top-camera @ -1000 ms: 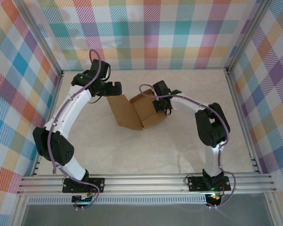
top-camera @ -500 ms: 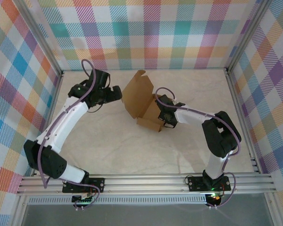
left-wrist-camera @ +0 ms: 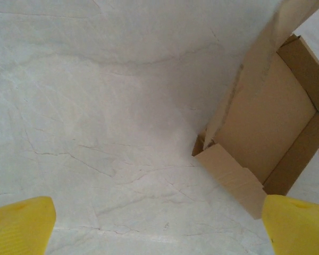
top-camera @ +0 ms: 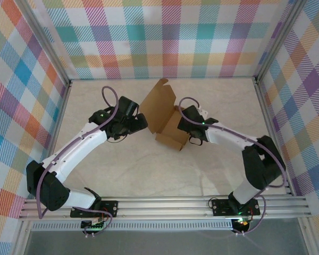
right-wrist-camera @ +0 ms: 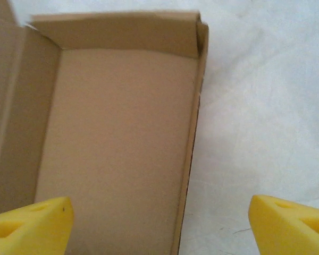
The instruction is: Fold the paper box
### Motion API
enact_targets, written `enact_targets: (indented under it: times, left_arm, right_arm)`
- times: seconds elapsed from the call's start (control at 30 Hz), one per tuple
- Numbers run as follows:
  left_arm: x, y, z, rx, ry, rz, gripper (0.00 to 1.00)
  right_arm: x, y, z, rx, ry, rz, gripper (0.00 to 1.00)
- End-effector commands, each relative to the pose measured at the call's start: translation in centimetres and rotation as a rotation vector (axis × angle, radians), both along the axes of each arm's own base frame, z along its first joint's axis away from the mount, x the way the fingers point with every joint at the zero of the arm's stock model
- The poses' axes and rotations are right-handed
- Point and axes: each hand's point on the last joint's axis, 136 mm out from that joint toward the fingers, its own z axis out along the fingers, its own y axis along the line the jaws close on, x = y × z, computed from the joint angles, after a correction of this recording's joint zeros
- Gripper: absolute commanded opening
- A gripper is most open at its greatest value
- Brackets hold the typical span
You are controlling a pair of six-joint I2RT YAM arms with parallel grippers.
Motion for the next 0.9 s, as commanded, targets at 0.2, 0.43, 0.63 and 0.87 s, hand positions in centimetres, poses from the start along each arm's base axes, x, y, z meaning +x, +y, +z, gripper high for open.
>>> enact_targets:
  times: [0.2, 0.43, 0.63, 0.87]
  left_arm:
    - [0.8, -1.3, -0.6, 0.003, -0.016, -0.029, 1.00]
    - [0.5, -1.9, -1.4, 0.013, 0.015, -0.088, 1.00]
    - [0.5, -1.9, -1.4, 0.042, 0.028, -0.119, 1.00]
    - [0.6, -1.8, -1.3, 0.062, 0.029, -0.129, 1.00]
  right_arm:
    - [4.6, 0.9, 3.4, -0.064, -0.107, 0.888, 0.81]
    - [8.3, 0.9, 3.3, -0.012, -0.157, 1.187, 0.74]
    - [10.4, 1.0, 0.0, -0.069, -0.065, 1.306, 0.70]
    - [12.5, 0.4, -3.3, -0.210, 0.000, 1.326, 0.45]
